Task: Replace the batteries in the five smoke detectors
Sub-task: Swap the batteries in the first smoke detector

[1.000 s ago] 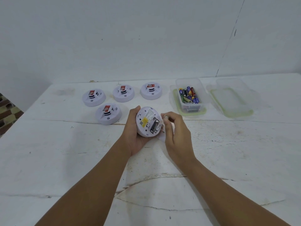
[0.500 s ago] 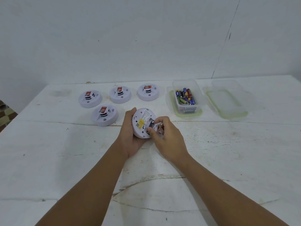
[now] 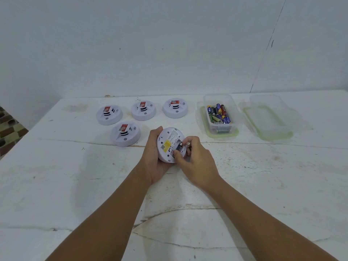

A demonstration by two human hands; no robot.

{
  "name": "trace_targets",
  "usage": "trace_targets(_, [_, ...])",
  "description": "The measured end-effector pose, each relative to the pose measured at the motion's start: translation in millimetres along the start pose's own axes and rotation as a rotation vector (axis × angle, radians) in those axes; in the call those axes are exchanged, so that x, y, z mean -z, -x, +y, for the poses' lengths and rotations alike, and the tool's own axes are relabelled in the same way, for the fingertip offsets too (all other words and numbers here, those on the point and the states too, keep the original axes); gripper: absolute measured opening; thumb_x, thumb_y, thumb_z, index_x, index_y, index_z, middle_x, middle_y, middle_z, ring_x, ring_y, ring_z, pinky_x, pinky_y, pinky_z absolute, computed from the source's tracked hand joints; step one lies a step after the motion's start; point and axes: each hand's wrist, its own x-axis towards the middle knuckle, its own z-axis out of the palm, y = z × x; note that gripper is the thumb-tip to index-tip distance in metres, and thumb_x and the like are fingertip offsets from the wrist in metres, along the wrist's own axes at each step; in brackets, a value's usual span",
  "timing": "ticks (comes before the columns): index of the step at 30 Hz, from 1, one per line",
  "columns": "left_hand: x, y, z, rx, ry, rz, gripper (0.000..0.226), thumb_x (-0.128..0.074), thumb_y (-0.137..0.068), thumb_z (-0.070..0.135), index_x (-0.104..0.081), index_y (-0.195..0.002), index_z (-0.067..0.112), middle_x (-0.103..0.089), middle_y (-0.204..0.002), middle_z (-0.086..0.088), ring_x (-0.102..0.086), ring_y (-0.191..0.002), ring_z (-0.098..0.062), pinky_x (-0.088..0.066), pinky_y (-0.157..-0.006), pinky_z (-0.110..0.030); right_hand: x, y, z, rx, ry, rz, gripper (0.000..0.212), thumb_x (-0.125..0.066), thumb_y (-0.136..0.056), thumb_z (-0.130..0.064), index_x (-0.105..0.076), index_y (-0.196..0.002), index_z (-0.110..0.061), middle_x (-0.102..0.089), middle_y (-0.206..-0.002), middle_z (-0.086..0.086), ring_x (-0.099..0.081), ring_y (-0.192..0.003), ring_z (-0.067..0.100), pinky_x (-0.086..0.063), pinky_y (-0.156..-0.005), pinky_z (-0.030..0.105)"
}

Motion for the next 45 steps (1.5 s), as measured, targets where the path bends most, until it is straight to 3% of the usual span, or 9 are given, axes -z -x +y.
trace_targets(9, [-2.1,0.6,1.1,0.010,-0.032,-0.003,0.057,-0.046,-0.099,0.056,-0.083,-0.095,0.014,-0.076,-0.104,-0.014,-0.075,-0.090,-0.027,-0.062,-0.078,-0.037,-2.8,1.8,-3.8,0.023,-0.101,0.044,0.032,-0.061,-0.085,-0.052,-0.040,-0.106,-0.041,-0.060,-0.096,-0.016,-0.064,-0.089,0.012,-0.053,-0.087,0.054])
trace_targets(16, [-5.3,4.4,1.8,-0.008,-0.038,-0.011,0.057,-0.044,-0.102,0.055,-0.081,-0.097,0.011,-0.075,-0.103,-0.015,-0.075,-0.089,-0.027,-0.062,-0.075,-0.038,1.7,5.5,-3.3,0.044,-0.203,0.064,0.027,-0.065,-0.099,-0.027,-0.045,-0.116,-0.035,-0.063,-0.096,-0.017,-0.063,-0.087,0.007,-0.055,-0.076,0.038])
trace_targets(20, [-4.9,5.7,1.5,-0.003,-0.047,-0.017,0.056,-0.046,-0.100,0.055,-0.081,-0.100,0.011,-0.074,-0.111,-0.017,-0.072,-0.097,-0.029,-0.055,-0.096,-0.046,2.0,6.0,-0.7,0.111,-0.204,0.127,0.029,-0.061,-0.103,-0.017,-0.057,-0.131,-0.024,-0.061,-0.114,-0.008,-0.058,-0.106,0.003,-0.044,-0.085,0.012])
trace_targets(26, [-18.8,8.6,6.5,-0.062,-0.140,0.000,0.047,-0.052,-0.100,0.051,-0.069,-0.117,0.011,-0.075,-0.103,-0.013,-0.072,-0.091,-0.025,-0.053,-0.095,-0.043,13.7,8.5,-2.3,0.082,-0.266,0.298,0.016,-0.070,-0.099,-0.023,-0.064,-0.113,-0.029,-0.062,-0.107,-0.016,-0.061,-0.103,0.011,-0.047,-0.084,0.021])
trace_targets(28, [-30.7,8.8,11.0,-0.118,-0.135,-0.027,0.045,-0.052,-0.100,0.049,-0.068,-0.118,0.011,-0.074,-0.095,-0.009,-0.071,-0.086,-0.023,-0.052,-0.098,-0.044,25.2,7.1,-1.3,0.105,-0.242,0.354,0.015,-0.071,-0.099,-0.022,-0.067,-0.113,-0.024,-0.063,-0.106,-0.018,-0.062,-0.101,0.011,-0.047,-0.081,0.022])
trace_targets(31, [-54.3,5.9,15.9,-0.186,-0.144,-0.061,0.048,-0.052,-0.101,0.047,-0.064,-0.131,0.012,-0.075,-0.106,-0.008,-0.072,-0.094,-0.024,-0.055,-0.094,-0.045,51.1,-0.5,-0.4,0.105,-0.195,0.439,0.020,-0.069,-0.100,-0.022,-0.068,-0.120,-0.023,-0.065,-0.108,-0.014,-0.062,-0.102,0.007,-0.049,-0.080,0.024])
trace_targets(37, [-111.3,-8.0,3.3,-0.149,-0.216,-0.119,0.034,-0.056,-0.101,0.047,-0.077,-0.106,0.020,-0.079,-0.110,-0.006,-0.073,-0.104,-0.024,-0.053,-0.103,-0.046,123.1,-25.6,15.9,0.054,-0.036,0.543,0.023,-0.067,-0.101,-0.020,-0.069,-0.124,-0.022,-0.059,-0.100,-0.015,-0.053,-0.081,-0.005,-0.036,-0.078,0.004])
trace_targets(41, [-140.7,-18.5,-8.8,-0.091,-0.276,-0.167,0.048,-0.056,-0.100,0.050,-0.071,-0.125,0.013,-0.076,-0.120,-0.011,-0.072,-0.110,-0.028,-0.049,-0.109,-0.048,178.9,-41.9,40.1,-0.025,0.088,0.585,0.022,-0.069,-0.099,-0.019,-0.070,-0.120,-0.020,-0.070,-0.105,-0.004,-0.056,-0.087,-0.004,-0.032,-0.082,-0.001])
trace_targets(45, [-162.8,-25.0,-15.8,-0.085,-0.268,-0.180,0.047,-0.056,-0.100,0.049,-0.069,-0.126,0.011,-0.076,-0.114,-0.012,-0.072,-0.104,-0.030,-0.049,-0.110,-0.051,217.3,-54.9,62.1,-0.137,0.187,0.462,0.022,-0.069,-0.098,-0.020,-0.070,-0.119,-0.018,-0.075,-0.103,-0.003,-0.066,-0.106,0.011,-0.038,-0.083,0.014])
